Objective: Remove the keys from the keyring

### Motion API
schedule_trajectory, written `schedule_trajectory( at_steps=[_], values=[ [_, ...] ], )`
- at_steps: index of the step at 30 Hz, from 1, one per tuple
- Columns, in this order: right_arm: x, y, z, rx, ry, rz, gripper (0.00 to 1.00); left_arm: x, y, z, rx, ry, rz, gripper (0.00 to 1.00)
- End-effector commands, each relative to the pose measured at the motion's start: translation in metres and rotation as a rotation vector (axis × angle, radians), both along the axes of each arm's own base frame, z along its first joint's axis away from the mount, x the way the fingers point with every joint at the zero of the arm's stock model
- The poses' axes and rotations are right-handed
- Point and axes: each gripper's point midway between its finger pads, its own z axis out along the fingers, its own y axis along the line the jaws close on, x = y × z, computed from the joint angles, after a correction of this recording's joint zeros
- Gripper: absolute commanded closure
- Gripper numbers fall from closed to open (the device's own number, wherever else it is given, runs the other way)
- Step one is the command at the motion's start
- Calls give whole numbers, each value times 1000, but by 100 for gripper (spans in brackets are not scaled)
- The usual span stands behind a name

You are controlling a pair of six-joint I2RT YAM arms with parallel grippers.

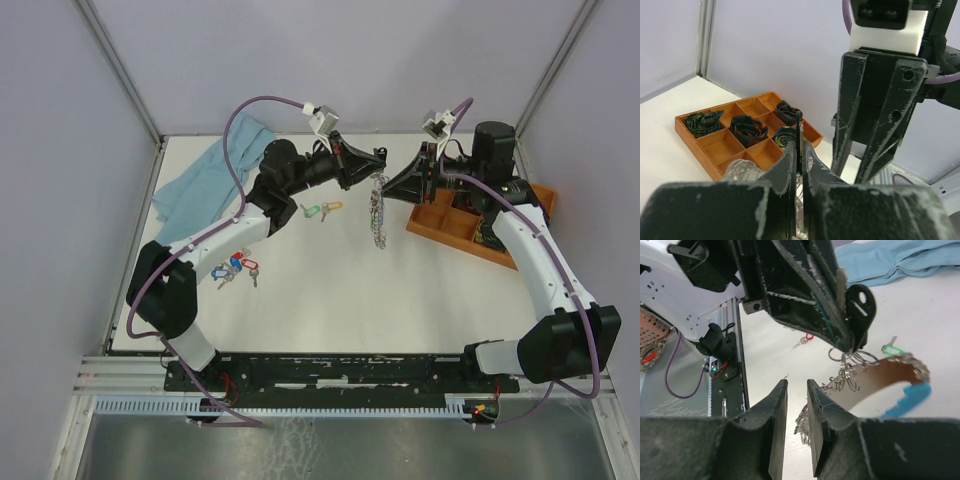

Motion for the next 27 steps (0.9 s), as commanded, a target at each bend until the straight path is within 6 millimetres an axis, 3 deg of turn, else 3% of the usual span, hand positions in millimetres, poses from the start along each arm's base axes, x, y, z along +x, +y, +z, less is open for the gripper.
schedule_trajectory(
  at_steps=[1,14,27],
  values=[
    [13,-3,15,12,-76,-74,71,-18,3,39,-85,-59,-40,97],
    [24,-14,17,41,-62,-134,68,-24,-2,38,-85,-51,-88,97],
    [19,-14,16,54,-71,-96,66,-38,-6,42,-108,-57,-178,97]
  ],
)
